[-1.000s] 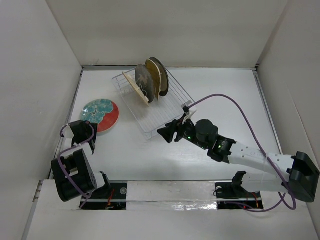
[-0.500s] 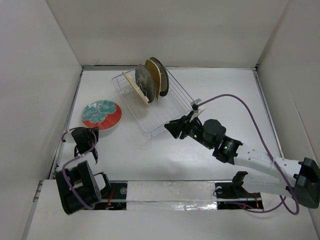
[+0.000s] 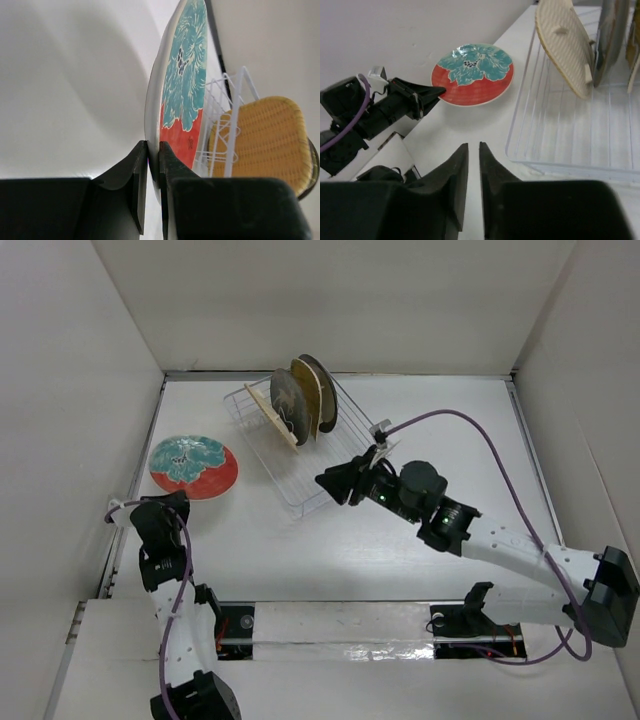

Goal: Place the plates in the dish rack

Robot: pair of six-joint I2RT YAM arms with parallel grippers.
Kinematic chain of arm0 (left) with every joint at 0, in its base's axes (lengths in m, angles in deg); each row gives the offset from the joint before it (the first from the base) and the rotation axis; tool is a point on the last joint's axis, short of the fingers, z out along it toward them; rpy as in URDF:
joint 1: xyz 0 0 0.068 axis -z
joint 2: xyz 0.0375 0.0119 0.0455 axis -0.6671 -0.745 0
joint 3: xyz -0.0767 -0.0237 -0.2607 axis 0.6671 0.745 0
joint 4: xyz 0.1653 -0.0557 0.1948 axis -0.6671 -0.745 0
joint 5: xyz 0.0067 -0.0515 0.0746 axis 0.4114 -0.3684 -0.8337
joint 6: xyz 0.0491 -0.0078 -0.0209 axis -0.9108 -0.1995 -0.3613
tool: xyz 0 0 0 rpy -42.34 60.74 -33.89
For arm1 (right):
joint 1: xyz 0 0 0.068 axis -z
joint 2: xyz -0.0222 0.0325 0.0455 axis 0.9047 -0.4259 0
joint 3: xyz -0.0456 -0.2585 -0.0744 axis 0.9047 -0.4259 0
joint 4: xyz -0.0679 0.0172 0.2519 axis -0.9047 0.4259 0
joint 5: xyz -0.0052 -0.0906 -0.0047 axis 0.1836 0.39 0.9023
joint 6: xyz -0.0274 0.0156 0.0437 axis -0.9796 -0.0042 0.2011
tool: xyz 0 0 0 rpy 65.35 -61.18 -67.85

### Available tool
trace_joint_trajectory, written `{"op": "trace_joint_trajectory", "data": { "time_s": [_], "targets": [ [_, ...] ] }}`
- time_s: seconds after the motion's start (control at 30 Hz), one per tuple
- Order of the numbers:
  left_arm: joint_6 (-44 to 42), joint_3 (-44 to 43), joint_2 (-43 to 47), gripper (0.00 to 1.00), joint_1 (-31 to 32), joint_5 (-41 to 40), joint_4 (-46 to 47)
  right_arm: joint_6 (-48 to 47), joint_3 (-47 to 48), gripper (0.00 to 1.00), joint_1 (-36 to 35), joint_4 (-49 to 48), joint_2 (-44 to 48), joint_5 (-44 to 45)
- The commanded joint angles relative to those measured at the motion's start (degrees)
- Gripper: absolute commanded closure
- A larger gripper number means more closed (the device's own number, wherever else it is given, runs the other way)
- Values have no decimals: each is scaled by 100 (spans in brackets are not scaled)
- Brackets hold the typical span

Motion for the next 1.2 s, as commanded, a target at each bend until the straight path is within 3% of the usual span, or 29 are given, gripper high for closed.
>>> {"op": "trace_joint_trajectory", "data": {
  "time_s": [0.0, 0.1, 0.2, 0.37, 0.57, 0.83, 1.0, 1.07, 1.1, 1.17],
  "targets": [
    [-97, -875, 338, 100, 13, 480, 815, 20, 648, 50, 23, -183, -358, -577],
    [-202, -1102, 339, 100, 224, 867, 921, 20, 1200, 22, 23, -44, -938, -797],
    [-421, -1586, 278, 100, 363, 1323, 720, 37, 1684, 11, 75, 1, -1518, -937],
    [-799, -2121, 190, 100, 768, 2201, 632, -32, 2467, 7, 461, 229, -2301, -1131],
    [-1081, -2535, 295, 100, 1244, 2625, 411, -270, 3320, 6, 1234, 949, -3022, -1526],
    [-1038, -2641, 242, 100, 1481, 3223, 578, -262, 3392, 4, 1604, 986, -3497, -2176],
    [-845, -2414, 119, 100, 1481, 3837, 1182, 72, 3172, 22, 1605, -50, -3769, -3860],
    [-678, -2308, 84, 100, 1481, 4014, 1430, 177, 3076, 42, 1543, -305, -3840, -4259],
    [-703, -2316, 75, 100, 1481, 4023, 1387, 369, 2988, 62, 1543, -724, -3840, -4565],
    [-835, -2386, 57, 100, 1481, 3980, 1290, 581, 2717, 80, 1543, -1175, -3753, -4813]
  ]
}}
